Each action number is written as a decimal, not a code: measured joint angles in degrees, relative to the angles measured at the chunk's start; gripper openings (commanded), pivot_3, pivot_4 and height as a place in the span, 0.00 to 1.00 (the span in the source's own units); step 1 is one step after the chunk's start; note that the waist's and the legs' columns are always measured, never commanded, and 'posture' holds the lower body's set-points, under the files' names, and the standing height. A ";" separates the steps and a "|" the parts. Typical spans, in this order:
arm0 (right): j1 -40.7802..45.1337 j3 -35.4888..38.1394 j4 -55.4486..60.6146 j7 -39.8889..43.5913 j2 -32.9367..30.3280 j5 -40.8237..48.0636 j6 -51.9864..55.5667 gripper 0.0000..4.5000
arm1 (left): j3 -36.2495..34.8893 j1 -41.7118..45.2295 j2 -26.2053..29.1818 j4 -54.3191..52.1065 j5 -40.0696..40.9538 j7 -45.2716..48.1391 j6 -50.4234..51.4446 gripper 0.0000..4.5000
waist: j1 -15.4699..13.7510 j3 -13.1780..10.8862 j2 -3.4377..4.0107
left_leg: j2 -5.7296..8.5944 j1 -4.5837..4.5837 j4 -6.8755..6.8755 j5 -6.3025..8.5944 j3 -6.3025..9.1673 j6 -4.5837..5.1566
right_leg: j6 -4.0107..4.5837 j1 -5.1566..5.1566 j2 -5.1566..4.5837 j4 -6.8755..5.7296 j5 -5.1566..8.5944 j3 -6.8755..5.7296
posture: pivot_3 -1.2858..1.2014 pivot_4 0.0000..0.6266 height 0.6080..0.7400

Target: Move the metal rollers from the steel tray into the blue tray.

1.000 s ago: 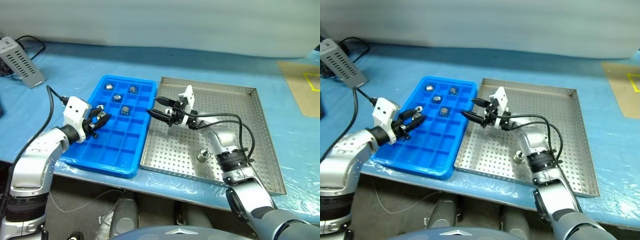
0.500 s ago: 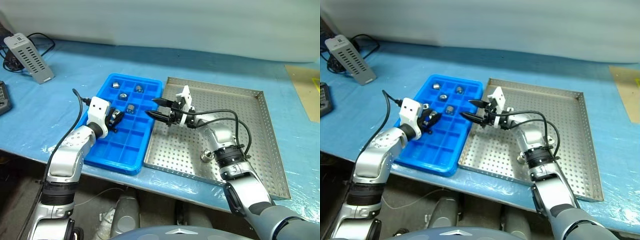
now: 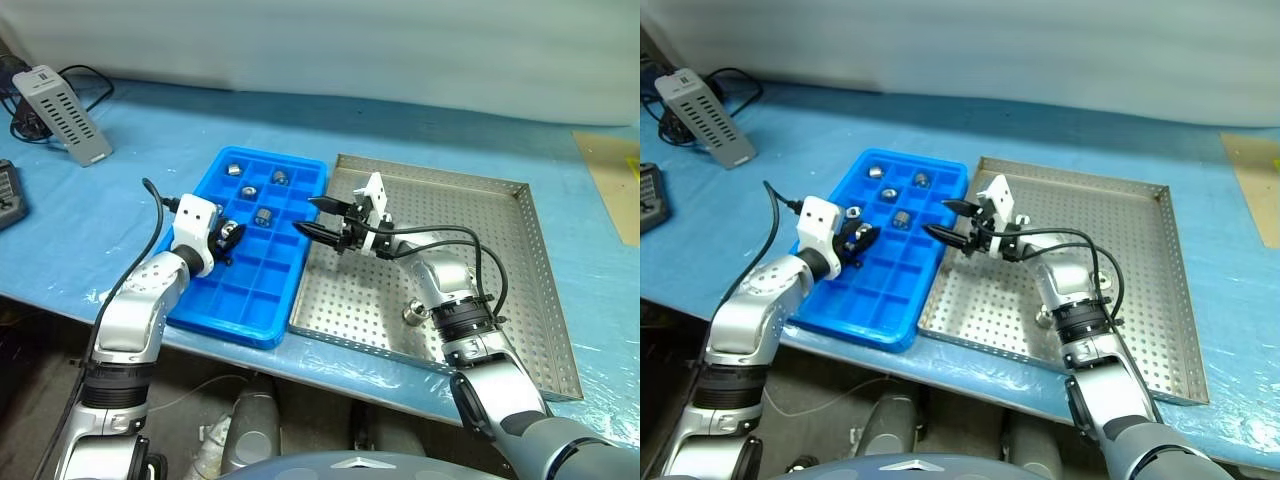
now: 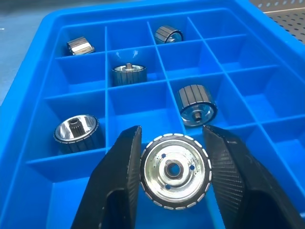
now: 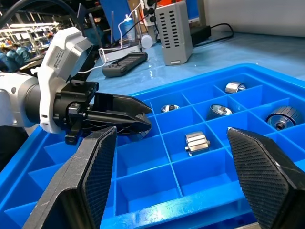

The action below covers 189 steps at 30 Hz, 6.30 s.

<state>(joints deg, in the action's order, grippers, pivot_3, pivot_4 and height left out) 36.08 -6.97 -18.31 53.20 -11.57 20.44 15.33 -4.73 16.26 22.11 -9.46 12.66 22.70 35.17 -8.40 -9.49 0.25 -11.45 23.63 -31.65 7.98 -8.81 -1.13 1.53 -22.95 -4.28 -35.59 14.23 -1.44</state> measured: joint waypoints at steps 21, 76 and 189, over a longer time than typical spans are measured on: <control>-1.21 2.09 3.66 -2.61 -2.32 0.29 1.59 0.87 | 1.93 14.16 -0.96 -6.89 10.66 6.15 6.42 1.00 | 0.01 -0.01 -0.02 | -0.03 0.23 0.11 -0.18 0.00 -0.17 | 0.17 -0.24 0.06 0.02 -0.13 -0.09 | 0.55 0.24 1.00; -17.04 14.36 25.08 -19.71 -8.90 3.95 10.10 0.87 | 27.80 44.22 -12.39 56.59 -22.59 26.44 -12.55 1.00 | 6.22 -0.01 -0.01 | 0.37 -0.04 -0.02 -0.04 -0.14 0.48 | 0.09 0.05 -0.05 0.11 -0.20 0.12 | 0.43 0.24 1.00; -0.09 -3.66 20.36 6.56 -8.99 6.36 16.72 0.87 | -11.03 -15.52 7.64 -20.37 13.95 6.81 1.79 0.99 | -0.61 -0.06 0.02 | -0.10 -0.13 0.34 -0.34 0.08 -0.05 | 0.10 -0.05 0.06 0.01 -0.27 0.01 | 0.59 0.24 1.00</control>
<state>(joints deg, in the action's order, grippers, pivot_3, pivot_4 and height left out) 36.00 -10.63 2.05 59.76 -20.56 26.80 32.05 -15.76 0.74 29.75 -29.83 26.61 29.51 36.97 -9.01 -9.54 0.27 -11.55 23.50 -31.31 7.64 -8.73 -1.19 1.63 -23.00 -4.22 -35.58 13.96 -1.44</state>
